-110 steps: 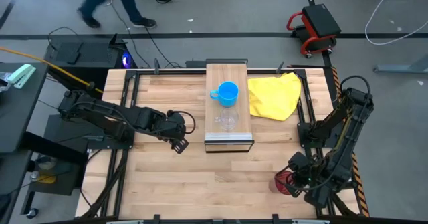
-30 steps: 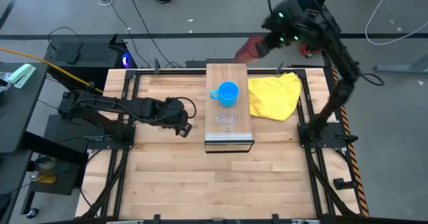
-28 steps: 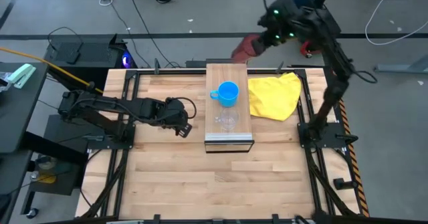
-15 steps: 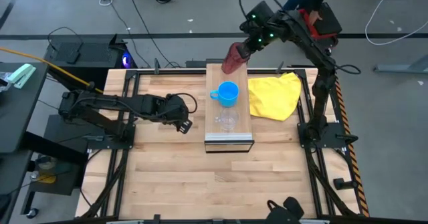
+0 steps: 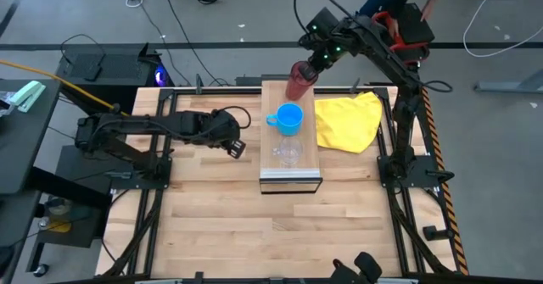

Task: Stack small to large cups/mugs on shelf
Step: Put the red cup on the shelf

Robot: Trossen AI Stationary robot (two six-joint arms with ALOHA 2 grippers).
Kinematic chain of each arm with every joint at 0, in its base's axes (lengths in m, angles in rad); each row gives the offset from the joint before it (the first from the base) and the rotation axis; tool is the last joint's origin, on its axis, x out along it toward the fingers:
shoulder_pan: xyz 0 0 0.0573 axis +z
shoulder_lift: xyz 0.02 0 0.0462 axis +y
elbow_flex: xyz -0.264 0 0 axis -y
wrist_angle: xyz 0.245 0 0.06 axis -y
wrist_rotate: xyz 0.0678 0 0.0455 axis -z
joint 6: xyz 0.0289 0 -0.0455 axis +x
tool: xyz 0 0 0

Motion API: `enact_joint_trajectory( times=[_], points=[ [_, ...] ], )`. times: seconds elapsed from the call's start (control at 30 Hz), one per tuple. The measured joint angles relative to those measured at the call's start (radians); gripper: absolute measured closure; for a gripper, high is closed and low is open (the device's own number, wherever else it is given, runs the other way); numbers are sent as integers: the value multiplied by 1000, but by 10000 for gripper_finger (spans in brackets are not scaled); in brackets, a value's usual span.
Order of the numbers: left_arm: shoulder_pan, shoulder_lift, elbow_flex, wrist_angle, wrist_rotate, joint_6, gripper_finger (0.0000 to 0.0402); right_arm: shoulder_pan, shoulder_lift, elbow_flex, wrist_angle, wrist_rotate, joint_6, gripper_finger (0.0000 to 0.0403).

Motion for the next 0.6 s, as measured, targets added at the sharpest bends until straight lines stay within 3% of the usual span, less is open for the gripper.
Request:
enact_joint_trajectory(
  times=[0.23,0.6],
  points=[
    [40,0,0,55,29,36,373,11,-1,0,17,28,-5,396],
    [48,0,0,77,34,41,382,19,6,-1,34,1,-12,396]
  ],
)
